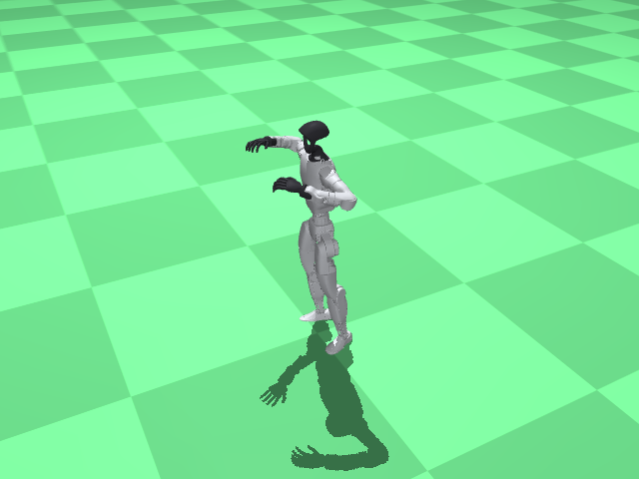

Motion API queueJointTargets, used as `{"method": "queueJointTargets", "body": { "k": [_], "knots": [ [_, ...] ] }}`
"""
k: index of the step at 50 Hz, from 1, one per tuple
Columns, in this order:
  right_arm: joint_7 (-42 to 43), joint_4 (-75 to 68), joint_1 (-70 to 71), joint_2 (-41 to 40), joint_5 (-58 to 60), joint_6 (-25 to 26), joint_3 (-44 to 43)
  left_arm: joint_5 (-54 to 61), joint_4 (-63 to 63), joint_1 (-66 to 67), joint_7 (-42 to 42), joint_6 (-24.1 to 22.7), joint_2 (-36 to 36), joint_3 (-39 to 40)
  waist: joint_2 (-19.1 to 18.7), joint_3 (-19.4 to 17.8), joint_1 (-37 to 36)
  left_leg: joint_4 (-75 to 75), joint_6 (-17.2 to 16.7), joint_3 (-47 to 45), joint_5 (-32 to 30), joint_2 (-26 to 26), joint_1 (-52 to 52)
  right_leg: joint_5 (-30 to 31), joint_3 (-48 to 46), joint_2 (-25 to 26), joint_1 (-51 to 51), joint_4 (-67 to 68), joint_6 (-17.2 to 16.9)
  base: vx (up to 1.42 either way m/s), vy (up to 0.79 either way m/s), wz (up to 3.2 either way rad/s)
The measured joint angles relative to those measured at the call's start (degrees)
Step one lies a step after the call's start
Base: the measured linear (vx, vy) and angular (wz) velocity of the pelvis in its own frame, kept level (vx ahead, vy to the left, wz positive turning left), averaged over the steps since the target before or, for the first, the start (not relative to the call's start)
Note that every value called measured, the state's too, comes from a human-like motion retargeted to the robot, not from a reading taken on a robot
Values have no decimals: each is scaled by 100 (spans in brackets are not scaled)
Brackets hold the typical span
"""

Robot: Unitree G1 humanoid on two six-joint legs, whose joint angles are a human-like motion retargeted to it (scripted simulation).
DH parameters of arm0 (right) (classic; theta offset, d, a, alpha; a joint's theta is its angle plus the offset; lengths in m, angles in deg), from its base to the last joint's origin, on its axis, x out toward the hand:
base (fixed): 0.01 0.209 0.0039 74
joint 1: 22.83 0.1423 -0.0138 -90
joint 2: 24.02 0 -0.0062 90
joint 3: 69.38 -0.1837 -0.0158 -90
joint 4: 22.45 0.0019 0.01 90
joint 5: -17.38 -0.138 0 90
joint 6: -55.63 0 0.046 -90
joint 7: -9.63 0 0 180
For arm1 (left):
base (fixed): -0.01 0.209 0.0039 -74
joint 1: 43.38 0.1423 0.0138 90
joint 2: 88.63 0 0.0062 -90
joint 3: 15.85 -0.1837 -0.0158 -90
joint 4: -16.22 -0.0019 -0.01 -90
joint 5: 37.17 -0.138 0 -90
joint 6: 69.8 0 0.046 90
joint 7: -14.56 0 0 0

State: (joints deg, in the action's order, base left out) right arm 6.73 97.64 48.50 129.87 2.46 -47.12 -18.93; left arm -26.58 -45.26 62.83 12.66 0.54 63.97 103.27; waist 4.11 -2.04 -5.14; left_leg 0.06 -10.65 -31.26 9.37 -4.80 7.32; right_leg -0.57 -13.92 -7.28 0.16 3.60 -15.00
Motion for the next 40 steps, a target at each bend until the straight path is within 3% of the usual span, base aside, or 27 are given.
{"method": "queueJointTargets", "body": {
  "k": [5,10,40],
  "knots": [
    [-62,-39,-894,-209,134,26,-1064,61,-1,853,-127,-15,-74,901,-11,-31,-55,-16,-19,74,-4,3,-32,-17,-73,-18,20,-4,0,0,0,0],
    [-69,5,-1180,-440,381,45,-1430,-128,-41,1013,-106,17,-307,1231,-9,-17,-67,-32,-18,140,5,22,-55,-40,-133,-52,49,-16,0,0,0,0],
    [-126,-19,-1506,-737,608,115,-1894,-335,-23,977,62,22,-339,1702,-93,5,-71,-29,4,264,1,80,-92,-67,-246,-127,92,-31,0,0,0,0]
  ]
}}
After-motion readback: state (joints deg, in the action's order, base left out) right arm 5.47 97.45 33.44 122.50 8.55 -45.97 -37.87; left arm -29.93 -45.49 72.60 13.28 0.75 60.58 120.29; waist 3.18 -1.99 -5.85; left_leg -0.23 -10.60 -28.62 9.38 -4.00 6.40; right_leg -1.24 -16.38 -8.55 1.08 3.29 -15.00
